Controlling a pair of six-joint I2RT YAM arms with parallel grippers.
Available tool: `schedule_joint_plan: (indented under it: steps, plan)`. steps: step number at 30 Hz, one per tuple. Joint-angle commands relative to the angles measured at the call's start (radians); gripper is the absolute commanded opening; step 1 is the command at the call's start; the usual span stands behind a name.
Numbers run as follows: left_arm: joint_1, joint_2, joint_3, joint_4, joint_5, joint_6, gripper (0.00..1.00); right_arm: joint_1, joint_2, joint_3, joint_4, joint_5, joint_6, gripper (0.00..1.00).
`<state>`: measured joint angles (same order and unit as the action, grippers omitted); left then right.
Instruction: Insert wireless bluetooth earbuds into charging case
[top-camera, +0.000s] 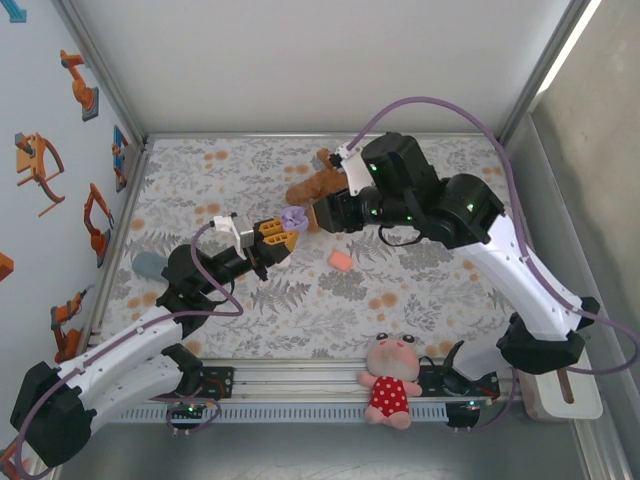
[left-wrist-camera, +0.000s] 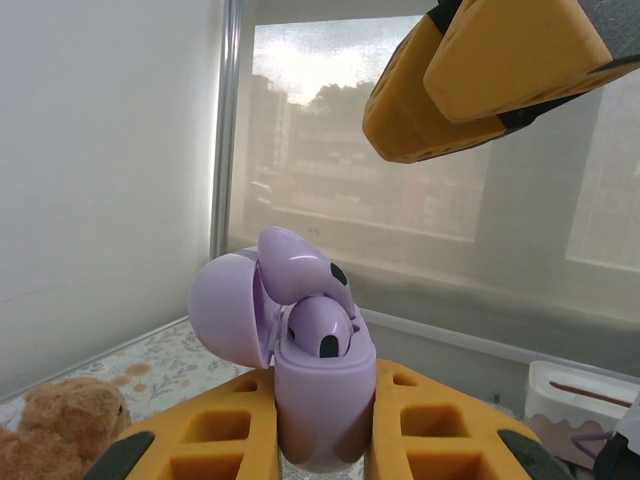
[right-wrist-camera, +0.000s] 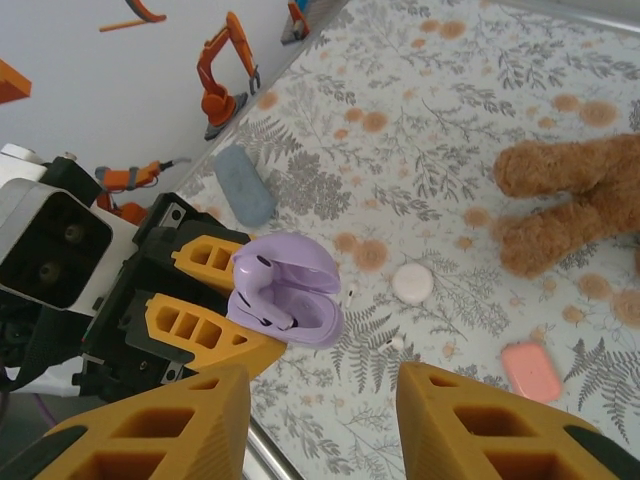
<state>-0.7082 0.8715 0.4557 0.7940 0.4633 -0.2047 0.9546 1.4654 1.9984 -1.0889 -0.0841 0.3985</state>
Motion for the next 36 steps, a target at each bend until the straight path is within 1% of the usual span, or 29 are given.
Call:
schedule_joint_plan:
  steps: [1, 5, 11, 24, 36]
  plan:
    - [-0.005, -0.015, -0.002, 0.021, 0.003, 0.024, 0.01, 0.032, 0.038, 0.105, -0.112, 0.040, -0.023, 0.44]
    - [-0.006, -0.013, -0.002, 0.024, 0.006, 0.025, 0.01, 0.056, 0.108, 0.194, -0.167, 0.050, -0.034, 0.44]
    - [-0.005, -0.012, -0.003, 0.026, 0.006, 0.023, 0.01, 0.089, 0.175, 0.267, -0.212, 0.083, -0.045, 0.43]
    - [-0.005, -0.009, -0.003, 0.030, 0.009, 0.019, 0.01, 0.118, 0.246, 0.305, -0.206, 0.101, -0.065, 0.34]
    - [-0.005, -0.012, 0.000, 0.027, 0.009, 0.019, 0.01, 0.121, 0.281, 0.326, -0.203, 0.101, -0.080, 0.33]
